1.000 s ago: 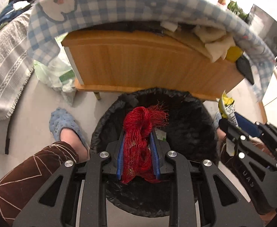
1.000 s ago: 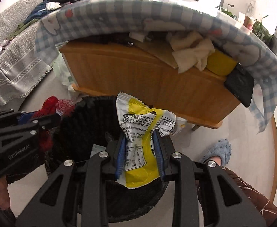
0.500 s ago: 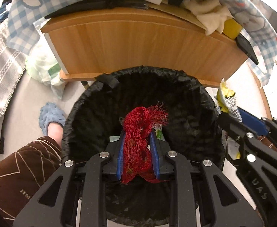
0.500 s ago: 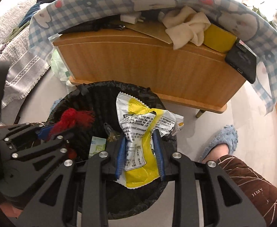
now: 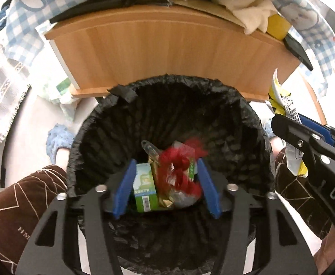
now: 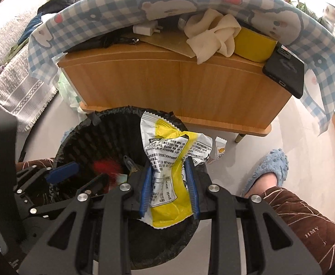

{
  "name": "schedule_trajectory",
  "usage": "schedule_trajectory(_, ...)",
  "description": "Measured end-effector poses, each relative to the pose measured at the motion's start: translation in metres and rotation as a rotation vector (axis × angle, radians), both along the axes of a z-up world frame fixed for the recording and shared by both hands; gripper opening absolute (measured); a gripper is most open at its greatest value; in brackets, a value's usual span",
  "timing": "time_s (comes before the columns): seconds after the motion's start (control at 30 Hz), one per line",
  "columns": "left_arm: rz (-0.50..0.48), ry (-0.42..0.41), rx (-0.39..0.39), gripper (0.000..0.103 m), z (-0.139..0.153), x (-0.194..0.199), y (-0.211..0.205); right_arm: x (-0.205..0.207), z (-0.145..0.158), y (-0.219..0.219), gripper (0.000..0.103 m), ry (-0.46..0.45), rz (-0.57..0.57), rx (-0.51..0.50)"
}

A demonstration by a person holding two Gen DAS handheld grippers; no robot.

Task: Collect trash
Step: 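Open the right tool to drop the yellow snack bag into the bin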

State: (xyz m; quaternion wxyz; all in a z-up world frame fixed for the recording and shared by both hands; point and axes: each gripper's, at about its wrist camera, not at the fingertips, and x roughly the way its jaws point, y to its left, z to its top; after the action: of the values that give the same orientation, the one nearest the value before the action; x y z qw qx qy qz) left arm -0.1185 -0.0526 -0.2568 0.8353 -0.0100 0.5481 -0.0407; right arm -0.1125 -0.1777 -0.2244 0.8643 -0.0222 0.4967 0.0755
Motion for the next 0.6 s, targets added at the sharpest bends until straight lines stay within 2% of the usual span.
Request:
schedule_trajectory(0.27,0.082,-0.018,-0.009,0.091,0.010,0.002,0.049,0.009,-0.005,0.011,0.027,0.020,0.013,0.006)
schedule_trajectory(0.6,0.141,-0.035,-0.008,0.096,0.013,0.003,0.099,0.014,-0.022,0.049,0.027,0.044,0.056,0.007)
